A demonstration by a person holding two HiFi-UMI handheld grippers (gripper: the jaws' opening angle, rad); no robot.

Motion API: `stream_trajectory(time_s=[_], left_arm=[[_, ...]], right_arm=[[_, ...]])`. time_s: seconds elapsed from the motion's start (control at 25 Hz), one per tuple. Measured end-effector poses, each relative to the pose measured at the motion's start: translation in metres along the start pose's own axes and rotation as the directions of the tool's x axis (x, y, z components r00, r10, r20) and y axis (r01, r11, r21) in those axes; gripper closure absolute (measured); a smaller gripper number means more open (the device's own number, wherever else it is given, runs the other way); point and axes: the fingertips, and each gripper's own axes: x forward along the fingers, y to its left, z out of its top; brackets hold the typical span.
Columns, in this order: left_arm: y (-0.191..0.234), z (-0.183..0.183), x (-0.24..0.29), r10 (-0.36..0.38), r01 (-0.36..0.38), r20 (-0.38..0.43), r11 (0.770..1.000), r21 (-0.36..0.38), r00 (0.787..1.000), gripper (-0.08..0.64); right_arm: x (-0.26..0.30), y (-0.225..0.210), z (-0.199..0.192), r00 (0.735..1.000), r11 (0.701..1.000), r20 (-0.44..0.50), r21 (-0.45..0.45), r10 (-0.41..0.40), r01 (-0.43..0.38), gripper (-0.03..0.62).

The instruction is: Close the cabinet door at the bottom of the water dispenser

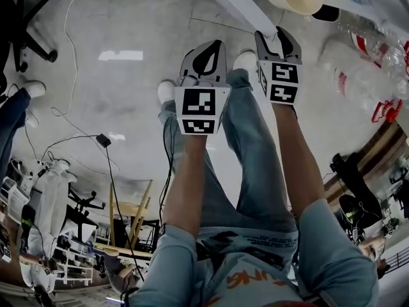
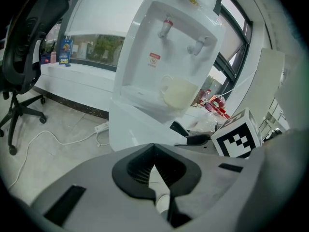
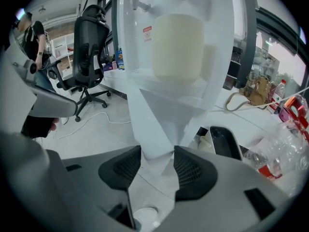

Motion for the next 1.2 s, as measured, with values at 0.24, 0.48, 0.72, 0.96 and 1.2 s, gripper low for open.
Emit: stream_trajectory(time_s=[0.24,0.48,0.72,0.96,1.2], left_arm=[[-0.002,0.008,0.018,0.010,-0.010,0.018,1.000,-0.015,1.000,0.549],[0.000,0.008,0.027,0.034,-0.033,0.025,0.999,-0.028,0.999,0.549],[-0.002,0.008,0.034,0.047,-0.046,0.026,0.998,-0.042,0.999,0.549],[0.004,0.005,0.037,0.071,-0.069,0.030,0.995,-0.066,0.997,0.549],[0.007,0.008,0.040,0.082,-0.079,0.037,0.994,-0.078,0.996,0.549]], right_arm=[[0.010,-0.032,0.008,1.000,1.000,0.020,-0.007,-0.023,0.023,0.380],[0.023,-0.062,0.022,0.998,0.999,0.058,-0.024,-0.034,0.035,0.385],[0.040,-0.088,0.039,0.995,0.998,0.094,-0.039,-0.038,0.042,0.391],[0.052,-0.106,0.054,0.993,0.997,0.115,-0.058,-0.041,0.048,0.408],[0.053,-0.107,0.056,0.991,0.998,0.132,-0.058,-0.025,0.032,0.410]])
